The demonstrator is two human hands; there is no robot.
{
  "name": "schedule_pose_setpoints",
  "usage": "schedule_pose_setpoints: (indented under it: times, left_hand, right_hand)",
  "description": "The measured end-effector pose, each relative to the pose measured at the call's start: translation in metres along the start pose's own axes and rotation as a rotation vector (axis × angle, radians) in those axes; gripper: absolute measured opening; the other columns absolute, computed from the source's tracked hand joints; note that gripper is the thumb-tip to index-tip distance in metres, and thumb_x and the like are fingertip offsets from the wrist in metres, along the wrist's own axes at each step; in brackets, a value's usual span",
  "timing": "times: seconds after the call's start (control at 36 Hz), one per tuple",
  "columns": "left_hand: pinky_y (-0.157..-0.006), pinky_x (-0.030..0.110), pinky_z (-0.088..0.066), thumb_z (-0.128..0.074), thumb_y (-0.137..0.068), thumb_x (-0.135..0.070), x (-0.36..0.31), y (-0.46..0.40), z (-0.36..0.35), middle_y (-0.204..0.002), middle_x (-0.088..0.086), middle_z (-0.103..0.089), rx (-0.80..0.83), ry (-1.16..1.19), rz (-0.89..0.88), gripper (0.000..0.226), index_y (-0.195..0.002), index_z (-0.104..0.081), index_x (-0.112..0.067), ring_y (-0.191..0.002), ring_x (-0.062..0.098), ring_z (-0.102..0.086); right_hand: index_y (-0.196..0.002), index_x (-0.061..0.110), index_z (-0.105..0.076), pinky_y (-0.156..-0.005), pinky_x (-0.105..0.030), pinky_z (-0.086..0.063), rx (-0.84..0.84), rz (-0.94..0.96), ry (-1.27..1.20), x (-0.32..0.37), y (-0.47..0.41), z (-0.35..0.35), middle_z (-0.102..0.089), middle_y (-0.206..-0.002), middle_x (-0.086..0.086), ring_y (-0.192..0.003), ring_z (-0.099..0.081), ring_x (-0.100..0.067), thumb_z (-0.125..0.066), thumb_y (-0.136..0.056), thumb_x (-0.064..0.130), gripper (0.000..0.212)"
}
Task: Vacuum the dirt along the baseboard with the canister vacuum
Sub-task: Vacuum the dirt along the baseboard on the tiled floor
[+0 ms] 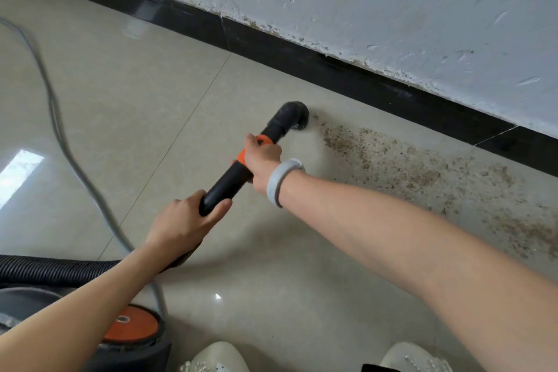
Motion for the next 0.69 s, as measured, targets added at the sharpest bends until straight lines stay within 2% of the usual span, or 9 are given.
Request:
schedule_pose_setpoints:
  times: [0.11, 0.14, 0.19, 0.28, 0.36, 0.5, 0.56, 0.64, 0.69]
  left_hand:
    - [-0.065, 0.036, -0.054, -0.048, -0.090, -0.058, -0.020, -0.016, 0.006, -0.059, 0.000, -0.067, -0.027, 0.094, 0.017, 0.040, -0.078, -0.055, -0.020, -0.059, 0.018, -0.065]
    - [-0.065, 0.037, -0.054, -0.048, -0.090, -0.058, -0.023, -0.020, 0.008, -0.057, -0.001, -0.067, -0.025, 0.120, 0.020, 0.040, -0.078, -0.056, -0.020, -0.058, 0.018, -0.065]
    - [-0.066, 0.037, -0.055, -0.049, -0.090, -0.057, -0.027, -0.025, 0.009, -0.056, 0.000, -0.067, -0.013, 0.169, 0.031, 0.042, -0.078, -0.058, -0.018, -0.056, 0.018, -0.066]
    - [-0.065, 0.036, -0.054, -0.050, -0.090, -0.056, -0.035, -0.029, 0.009, -0.055, 0.001, -0.067, 0.000, 0.195, 0.014, 0.043, -0.076, -0.059, -0.016, -0.056, 0.019, -0.066]
    - [-0.065, 0.037, -0.054, -0.050, -0.090, -0.055, -0.039, -0.026, 0.004, -0.054, 0.000, -0.067, 0.020, 0.181, -0.015, 0.042, -0.075, -0.059, -0.017, -0.056, 0.017, -0.066]
    - [-0.065, 0.036, -0.053, -0.051, -0.090, -0.055, -0.032, -0.006, -0.004, -0.056, -0.001, -0.067, 0.075, 0.099, -0.041, 0.040, -0.079, -0.059, -0.018, -0.057, 0.015, -0.065]
    - [-0.065, 0.038, -0.054, -0.050, -0.090, -0.059, -0.026, 0.004, -0.007, -0.056, -0.001, -0.066, 0.077, 0.070, -0.049, 0.044, -0.079, -0.059, -0.018, -0.057, 0.016, -0.065]
    - [-0.064, 0.040, -0.053, -0.039, -0.082, -0.074, -0.013, 0.018, -0.011, -0.058, 0.000, -0.066, 0.094, 0.025, -0.043, 0.058, -0.078, -0.058, -0.019, -0.058, 0.018, -0.064]
    - [-0.064, 0.040, -0.053, -0.036, -0.076, -0.083, -0.005, 0.025, -0.014, -0.059, 0.001, -0.065, 0.114, -0.004, -0.065, 0.065, -0.077, -0.057, -0.021, -0.059, 0.019, -0.064]
  right_hand:
    - [-0.071, 0.027, -0.036, -0.093, -0.040, -0.051, 0.111, 0.081, 0.059, 0.037, -0.007, -0.001, -0.058, -0.104, -0.009, -0.112, -0.059, -0.037, -0.046, -0.097, 0.030, 0.028]
    - [-0.070, 0.026, -0.038, -0.092, -0.039, -0.051, 0.116, 0.086, 0.077, 0.043, -0.009, -0.001, -0.056, -0.101, -0.008, -0.112, -0.059, -0.037, -0.045, -0.097, 0.028, 0.028]
    - [-0.069, 0.019, -0.050, -0.088, -0.043, -0.055, 0.032, 0.078, 0.137, 0.047, -0.015, 0.001, -0.066, -0.090, -0.007, -0.094, -0.067, -0.038, -0.047, -0.081, 0.036, 0.021]
    - [-0.087, 0.011, -0.058, -0.083, -0.045, -0.056, -0.054, 0.059, 0.164, 0.043, -0.034, 0.001, -0.070, -0.085, -0.011, -0.079, -0.069, -0.033, -0.041, -0.062, 0.042, 0.043]
    - [-0.100, 0.012, -0.055, -0.082, -0.043, -0.056, -0.076, 0.001, 0.148, 0.038, -0.021, 0.014, -0.070, -0.086, -0.010, -0.078, -0.069, -0.030, -0.045, -0.069, 0.044, 0.045]
    - [-0.084, 0.019, -0.047, -0.084, -0.043, -0.057, -0.052, -0.049, 0.033, 0.015, -0.001, 0.032, -0.068, -0.081, -0.005, -0.081, -0.070, -0.028, -0.051, -0.084, 0.041, 0.022]
    - [-0.088, 0.018, -0.045, -0.086, -0.044, -0.056, -0.033, -0.064, -0.003, 0.003, 0.006, 0.034, -0.066, -0.078, -0.003, -0.084, -0.070, -0.028, -0.052, -0.086, 0.042, 0.024]
    - [-0.111, 0.017, -0.042, -0.090, -0.044, -0.054, -0.028, -0.084, -0.017, -0.019, 0.016, 0.036, -0.064, -0.078, 0.001, -0.088, -0.069, -0.027, -0.051, -0.086, 0.050, 0.043]
    - [-0.112, 0.017, -0.037, -0.092, -0.042, -0.053, -0.027, -0.112, -0.034, -0.033, 0.022, 0.039, -0.063, -0.073, 0.000, -0.090, -0.069, -0.026, -0.050, -0.090, 0.049, 0.041]
Point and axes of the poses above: each hand's wrist, its own y-axis away from the middle knuckle, its own z-axis out of the back of the hand, x = y × z, the point moved 3 cm from there along -y, towards the middle knuckle
